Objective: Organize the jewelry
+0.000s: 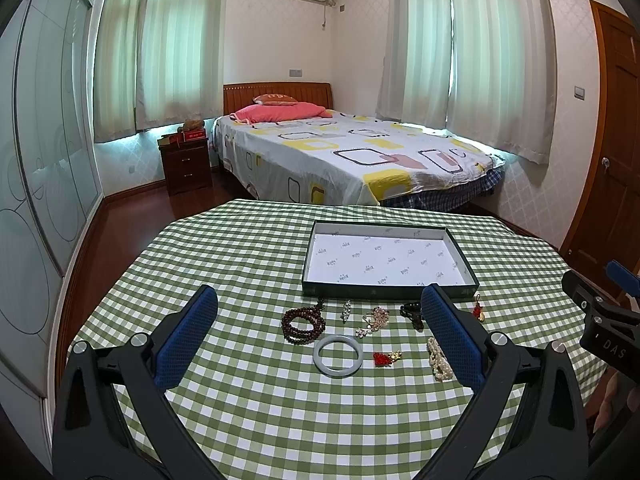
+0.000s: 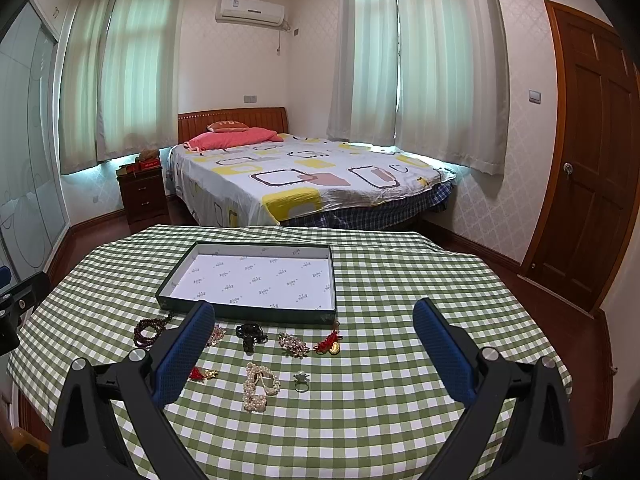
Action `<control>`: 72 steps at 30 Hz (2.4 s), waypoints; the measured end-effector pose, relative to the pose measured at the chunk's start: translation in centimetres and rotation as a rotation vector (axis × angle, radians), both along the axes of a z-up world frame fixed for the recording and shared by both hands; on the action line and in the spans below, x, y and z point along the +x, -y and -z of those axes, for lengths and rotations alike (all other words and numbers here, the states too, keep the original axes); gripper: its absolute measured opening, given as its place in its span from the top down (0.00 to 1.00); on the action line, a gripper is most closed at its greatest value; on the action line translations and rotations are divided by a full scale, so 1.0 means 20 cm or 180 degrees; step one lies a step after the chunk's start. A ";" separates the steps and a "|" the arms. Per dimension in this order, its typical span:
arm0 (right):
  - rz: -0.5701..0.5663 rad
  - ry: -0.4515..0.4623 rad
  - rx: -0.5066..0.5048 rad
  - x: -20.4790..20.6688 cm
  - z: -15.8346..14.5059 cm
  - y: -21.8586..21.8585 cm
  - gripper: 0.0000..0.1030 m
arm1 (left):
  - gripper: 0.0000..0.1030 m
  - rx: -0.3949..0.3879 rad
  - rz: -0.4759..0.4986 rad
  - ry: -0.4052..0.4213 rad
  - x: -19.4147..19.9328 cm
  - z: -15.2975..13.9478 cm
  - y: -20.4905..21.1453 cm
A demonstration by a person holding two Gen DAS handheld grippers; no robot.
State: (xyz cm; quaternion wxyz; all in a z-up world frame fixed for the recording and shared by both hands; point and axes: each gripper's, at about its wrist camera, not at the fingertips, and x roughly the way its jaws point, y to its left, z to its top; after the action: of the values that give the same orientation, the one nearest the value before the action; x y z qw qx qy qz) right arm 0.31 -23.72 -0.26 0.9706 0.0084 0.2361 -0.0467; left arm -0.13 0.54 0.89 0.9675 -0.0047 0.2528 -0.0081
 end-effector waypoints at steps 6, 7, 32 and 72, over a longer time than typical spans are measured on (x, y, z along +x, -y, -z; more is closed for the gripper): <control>-0.0004 -0.0002 -0.0003 0.00 0.00 0.00 0.06 | 0.04 0.0001 0.0000 -0.0001 0.00 0.00 0.00; -0.0003 -0.0002 -0.0003 0.00 0.00 0.00 0.06 | 0.04 -0.0003 0.0001 -0.0002 0.00 0.00 0.00; 0.0008 0.0003 0.0000 0.00 0.00 0.00 0.06 | 0.04 -0.0011 0.0011 -0.0014 0.00 0.00 0.00; -0.0400 -0.0892 0.0291 0.40 0.81 -0.01 0.07 | 0.18 -0.0032 0.0184 -0.1386 0.64 0.96 0.06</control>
State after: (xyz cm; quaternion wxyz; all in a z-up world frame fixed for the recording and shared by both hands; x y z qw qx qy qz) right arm 8.27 -23.53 -16.36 0.9278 0.0311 0.3711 0.0242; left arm 12.61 -0.75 -18.35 0.8894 -0.0038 0.4557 -0.0359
